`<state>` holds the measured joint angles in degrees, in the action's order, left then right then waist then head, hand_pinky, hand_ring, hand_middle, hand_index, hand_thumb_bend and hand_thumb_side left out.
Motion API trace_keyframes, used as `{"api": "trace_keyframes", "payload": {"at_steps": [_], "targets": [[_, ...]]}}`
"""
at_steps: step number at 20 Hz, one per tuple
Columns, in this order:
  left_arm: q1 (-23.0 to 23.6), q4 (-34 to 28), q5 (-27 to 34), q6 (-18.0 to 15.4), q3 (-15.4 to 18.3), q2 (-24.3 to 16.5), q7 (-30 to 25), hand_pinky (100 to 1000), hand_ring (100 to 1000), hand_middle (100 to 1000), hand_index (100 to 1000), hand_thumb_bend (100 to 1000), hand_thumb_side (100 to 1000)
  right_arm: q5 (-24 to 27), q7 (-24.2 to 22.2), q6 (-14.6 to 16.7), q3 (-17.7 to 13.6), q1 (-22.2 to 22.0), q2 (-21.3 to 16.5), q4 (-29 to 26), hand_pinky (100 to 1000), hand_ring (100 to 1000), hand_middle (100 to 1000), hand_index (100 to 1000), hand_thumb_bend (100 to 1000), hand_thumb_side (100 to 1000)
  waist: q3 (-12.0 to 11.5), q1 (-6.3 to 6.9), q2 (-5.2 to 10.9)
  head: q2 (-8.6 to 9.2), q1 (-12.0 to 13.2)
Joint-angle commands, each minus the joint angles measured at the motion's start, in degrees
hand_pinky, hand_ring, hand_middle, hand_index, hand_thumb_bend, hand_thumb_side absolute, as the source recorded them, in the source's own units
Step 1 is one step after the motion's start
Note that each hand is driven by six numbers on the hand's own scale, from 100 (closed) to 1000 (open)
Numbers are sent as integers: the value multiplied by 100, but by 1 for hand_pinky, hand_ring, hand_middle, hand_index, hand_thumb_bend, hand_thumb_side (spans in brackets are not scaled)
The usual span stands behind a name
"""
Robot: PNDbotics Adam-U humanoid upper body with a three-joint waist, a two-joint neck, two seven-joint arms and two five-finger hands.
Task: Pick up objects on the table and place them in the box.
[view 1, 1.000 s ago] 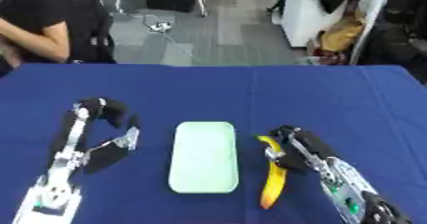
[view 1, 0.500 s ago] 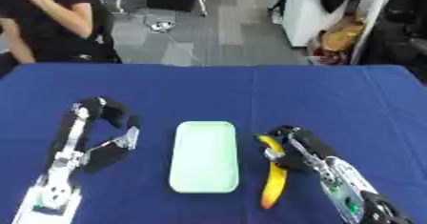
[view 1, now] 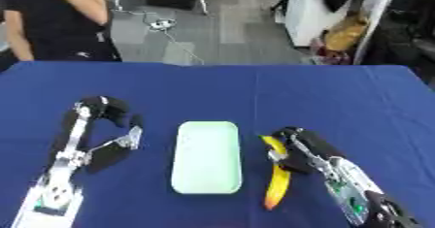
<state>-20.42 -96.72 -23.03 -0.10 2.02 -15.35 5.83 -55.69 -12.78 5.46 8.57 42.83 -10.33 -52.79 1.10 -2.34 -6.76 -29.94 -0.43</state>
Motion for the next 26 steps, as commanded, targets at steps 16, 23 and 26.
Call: {"api": "trace_keyframes", "payload": {"at_steps": [16, 23, 26], "targets": [[-64, -55, 52, -21, 35, -120, -11, 649, 452, 447, 591, 100, 185, -241, -514, -179, -51, 5, -108, -29, 515, 674, 754, 845, 252, 885, 11, 51, 35, 5, 38], [-73, -66, 56, -22, 29, -106, -17, 648, 452, 447, 591, 100, 184, -124, -11, -297, -83, 9, -87, -94, 217, 500, 637, 761, 187, 783, -9, 82, 22, 7, 17], [-76, -70, 56, -22, 29, -101, -15, 648, 453, 447, 590, 100, 184, -43, 315, -372, -87, 13, -83, -118, 142, 454, 593, 719, 122, 711, -15, 94, 16, 7, 9]]}}
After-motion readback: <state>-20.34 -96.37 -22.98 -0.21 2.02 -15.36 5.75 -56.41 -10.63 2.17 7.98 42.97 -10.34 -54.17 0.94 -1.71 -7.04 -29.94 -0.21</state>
